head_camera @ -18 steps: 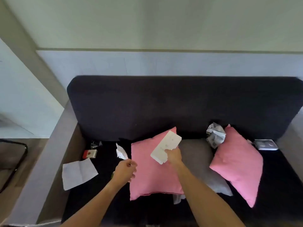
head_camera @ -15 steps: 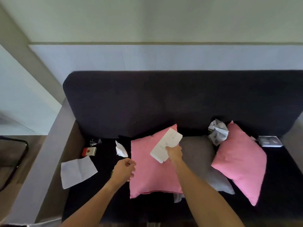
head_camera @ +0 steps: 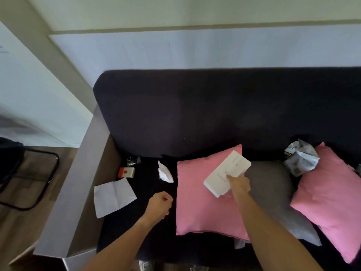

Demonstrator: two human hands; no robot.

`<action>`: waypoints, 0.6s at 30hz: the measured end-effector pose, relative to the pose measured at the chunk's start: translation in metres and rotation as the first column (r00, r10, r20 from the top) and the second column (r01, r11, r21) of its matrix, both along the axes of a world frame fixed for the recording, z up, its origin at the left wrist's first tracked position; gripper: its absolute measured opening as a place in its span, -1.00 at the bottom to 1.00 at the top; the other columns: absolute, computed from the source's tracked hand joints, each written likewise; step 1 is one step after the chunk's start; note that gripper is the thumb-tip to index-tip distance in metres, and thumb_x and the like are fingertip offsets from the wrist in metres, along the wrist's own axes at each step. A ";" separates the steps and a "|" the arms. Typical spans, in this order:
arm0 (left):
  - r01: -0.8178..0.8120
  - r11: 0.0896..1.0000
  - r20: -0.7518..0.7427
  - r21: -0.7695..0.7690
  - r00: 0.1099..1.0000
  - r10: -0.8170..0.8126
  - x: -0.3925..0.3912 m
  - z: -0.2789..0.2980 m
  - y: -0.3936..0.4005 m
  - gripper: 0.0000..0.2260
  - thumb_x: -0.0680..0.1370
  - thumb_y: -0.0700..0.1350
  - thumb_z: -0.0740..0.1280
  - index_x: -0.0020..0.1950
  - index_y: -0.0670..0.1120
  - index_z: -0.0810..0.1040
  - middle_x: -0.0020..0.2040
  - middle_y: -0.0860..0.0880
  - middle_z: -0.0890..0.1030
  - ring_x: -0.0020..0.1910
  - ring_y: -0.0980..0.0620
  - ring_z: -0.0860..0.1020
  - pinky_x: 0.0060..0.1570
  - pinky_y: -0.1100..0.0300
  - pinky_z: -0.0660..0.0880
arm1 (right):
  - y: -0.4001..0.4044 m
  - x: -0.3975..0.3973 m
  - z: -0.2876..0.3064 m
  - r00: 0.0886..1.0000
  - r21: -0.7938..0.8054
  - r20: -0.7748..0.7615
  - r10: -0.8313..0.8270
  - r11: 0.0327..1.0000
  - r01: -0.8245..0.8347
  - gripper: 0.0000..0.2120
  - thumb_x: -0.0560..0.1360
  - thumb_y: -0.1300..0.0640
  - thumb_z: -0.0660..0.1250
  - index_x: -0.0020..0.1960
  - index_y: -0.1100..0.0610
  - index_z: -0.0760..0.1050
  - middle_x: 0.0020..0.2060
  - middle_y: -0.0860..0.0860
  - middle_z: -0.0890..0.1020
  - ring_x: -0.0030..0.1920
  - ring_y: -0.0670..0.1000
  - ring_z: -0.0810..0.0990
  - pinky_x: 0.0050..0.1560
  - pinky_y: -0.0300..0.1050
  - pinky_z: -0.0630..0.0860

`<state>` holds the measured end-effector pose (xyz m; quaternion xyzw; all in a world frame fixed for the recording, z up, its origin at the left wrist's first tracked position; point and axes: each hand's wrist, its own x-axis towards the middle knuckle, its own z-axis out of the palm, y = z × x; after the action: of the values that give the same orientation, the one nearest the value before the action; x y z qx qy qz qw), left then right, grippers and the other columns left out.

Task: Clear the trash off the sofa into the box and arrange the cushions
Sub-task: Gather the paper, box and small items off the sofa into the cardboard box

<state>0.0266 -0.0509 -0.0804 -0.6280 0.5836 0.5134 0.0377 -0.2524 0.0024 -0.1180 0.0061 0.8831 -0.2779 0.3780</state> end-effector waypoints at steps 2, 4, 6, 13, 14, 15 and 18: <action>0.040 0.999 0.019 -0.030 0.999 -0.039 0.013 -0.009 -0.008 -0.80 0.56 -0.22 0.20 -0.08 -0.13 0.62 -0.26 -0.06 0.63 -0.40 0.09 0.54 -0.47 0.27 0.49 | 0.001 0.009 -0.001 1.000 -0.035 -0.028 0.015 0.999 -0.016 -0.54 0.51 0.05 0.43 0.30 0.28 0.48 0.18 0.21 0.62 0.14 0.25 0.61 0.02 0.01 0.55; 0.112 0.991 0.065 -0.079 0.992 -0.107 0.033 -0.021 -0.017 -0.78 0.57 -0.19 0.21 -0.14 -0.16 0.63 -0.24 -0.09 0.67 -0.33 0.05 0.60 -0.25 0.12 0.63 | 0.001 0.026 -0.004 0.999 -0.077 -0.035 0.008 0.997 -0.010 -0.63 0.50 0.01 0.43 0.16 0.26 0.55 0.07 0.17 0.66 0.03 0.21 0.62 -0.02 -0.01 0.57; 0.161 0.980 0.153 -0.112 0.978 -0.143 0.060 -0.035 -0.027 -0.75 0.58 -0.18 0.18 -0.07 -0.21 0.64 -0.12 -0.14 0.70 -0.18 -0.03 0.64 -0.06 0.03 0.63 | -0.005 0.054 -0.014 1.000 -0.141 -0.001 0.027 0.990 -0.027 -0.68 0.51 0.06 0.42 0.11 0.29 0.55 0.00 0.12 0.67 -0.03 0.18 0.62 -0.08 0.00 0.58; 0.542 0.831 0.531 -0.127 0.745 -0.405 0.161 -0.103 -0.056 -0.78 0.56 -0.20 0.21 0.17 -0.13 0.54 0.17 -0.12 0.56 0.13 -0.13 0.57 0.05 0.04 0.51 | -0.029 0.157 -0.072 0.979 -0.178 0.135 0.154 0.976 -0.129 -0.68 0.51 0.15 0.39 0.22 0.26 0.53 0.04 0.15 0.69 0.01 0.20 0.68 0.07 0.21 0.62; 0.641 0.757 0.605 -0.132 0.657 -0.451 0.172 -0.113 -0.060 -0.77 0.57 -0.19 0.21 0.20 -0.12 0.53 0.21 -0.12 0.53 0.17 -0.13 0.54 0.08 0.03 0.49 | -0.032 0.170 -0.077 0.975 -0.178 0.151 0.166 0.974 -0.138 -0.67 0.51 0.15 0.39 0.23 0.26 0.53 0.05 0.17 0.69 0.02 0.21 0.68 0.08 0.20 0.62; 0.723 0.678 0.667 -0.130 0.570 -0.480 0.182 -0.122 -0.064 -0.77 0.58 -0.19 0.22 0.22 -0.12 0.52 0.23 -0.13 0.51 0.20 -0.14 0.50 0.12 0.02 0.46 | -0.034 0.182 -0.082 0.970 -0.176 0.170 0.171 0.974 -0.141 -0.66 0.51 0.15 0.39 0.24 0.27 0.52 0.06 0.19 0.69 0.02 0.21 0.67 0.08 0.19 0.62; 0.853 0.503 0.773 -0.140 0.412 -0.482 0.210 -0.161 -0.077 -0.75 0.58 -0.18 0.28 0.25 -0.15 0.51 0.29 -0.19 0.46 0.28 -0.20 0.43 0.21 -0.05 0.40 | -0.040 0.220 -0.100 0.953 -0.178 0.260 0.154 0.978 -0.109 -0.76 0.53 0.17 0.38 0.15 0.21 0.48 0.06 0.19 0.67 0.03 0.20 0.65 0.06 0.19 0.59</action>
<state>0.2367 -0.1275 -0.2417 -0.4418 0.8530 0.0197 0.2770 -0.0324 -0.0374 -0.2177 -0.0455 0.7956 -0.3192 0.5128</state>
